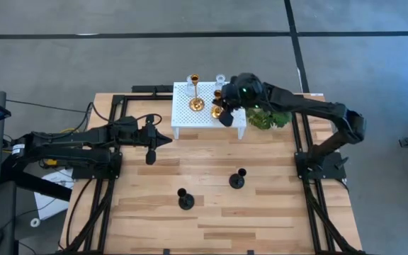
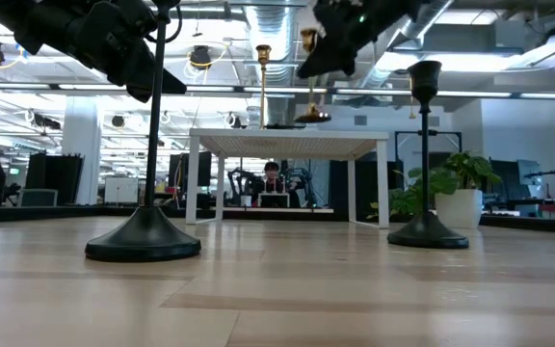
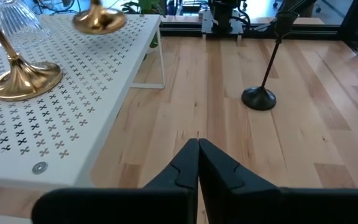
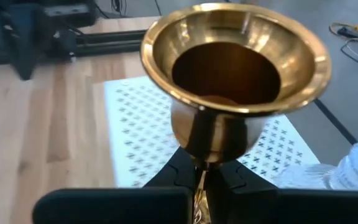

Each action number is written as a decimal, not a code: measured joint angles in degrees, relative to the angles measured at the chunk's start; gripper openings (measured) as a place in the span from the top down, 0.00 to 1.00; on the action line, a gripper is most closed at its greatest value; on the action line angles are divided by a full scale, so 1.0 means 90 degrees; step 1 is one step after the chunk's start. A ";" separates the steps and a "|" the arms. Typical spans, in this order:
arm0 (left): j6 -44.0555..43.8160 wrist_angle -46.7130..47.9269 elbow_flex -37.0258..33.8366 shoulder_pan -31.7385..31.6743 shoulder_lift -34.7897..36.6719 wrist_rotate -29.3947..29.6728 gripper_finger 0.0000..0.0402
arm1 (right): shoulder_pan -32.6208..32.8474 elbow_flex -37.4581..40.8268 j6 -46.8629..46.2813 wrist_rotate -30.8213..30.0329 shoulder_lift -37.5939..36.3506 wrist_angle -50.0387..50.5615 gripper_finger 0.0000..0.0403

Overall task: Pick & Place candle stick holders
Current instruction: Put the gold candle holder on the shelf aligned with the other gold candle holder

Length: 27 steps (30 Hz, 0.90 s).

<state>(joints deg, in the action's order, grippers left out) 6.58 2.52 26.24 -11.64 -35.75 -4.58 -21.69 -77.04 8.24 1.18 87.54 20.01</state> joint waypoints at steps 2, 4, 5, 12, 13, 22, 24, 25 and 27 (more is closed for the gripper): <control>-0.0001 0.0003 0.0000 0.0000 0.0000 -0.0002 0.98 | -0.0179 -0.0059 0.0065 0.0182 0.0170 -0.0165 1.00; 0.0001 0.0001 0.0000 0.0000 0.0000 0.0000 0.99 | -0.0340 -0.0096 0.0084 0.0300 0.0281 -0.0260 1.00; -0.0001 0.0001 0.0000 0.0000 0.0000 0.0000 0.99 | -0.0415 -0.0126 0.0085 0.0372 0.0328 -0.0322 1.00; -0.0002 0.0001 0.0000 0.0000 0.0000 -0.0001 0.98 | -0.0827 -0.0179 0.0033 0.0872 0.0409 -0.0675 1.00; 0.0001 0.0001 0.0000 0.0000 0.0000 0.0000 0.98 | -0.0855 -0.0179 0.0032 0.0884 0.0409 -0.0671 1.00; -0.0001 0.0001 0.0000 0.0000 0.0000 -0.0001 0.98 | -0.1005 -0.0175 -0.0019 0.1114 0.0534 -0.0666 1.00; -0.0001 0.0001 0.0000 0.0000 0.0000 0.0000 0.98 | -0.1071 -0.0159 -0.0023 0.1124 0.0578 -0.0616 1.00; 0.0001 0.0001 0.0000 0.0000 0.0000 -0.0002 0.98 | -0.1081 -0.0177 -0.0024 0.1132 0.0636 -0.0708 1.00; -0.0001 0.0001 0.0000 0.0000 0.0000 0.0000 0.99 | -0.1107 -0.0179 -0.0071 0.1151 0.0728 -0.0627 1.00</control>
<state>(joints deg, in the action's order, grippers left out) 6.57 2.52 26.24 -11.64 -35.75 -4.58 -31.66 -78.65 7.60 11.53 94.10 14.36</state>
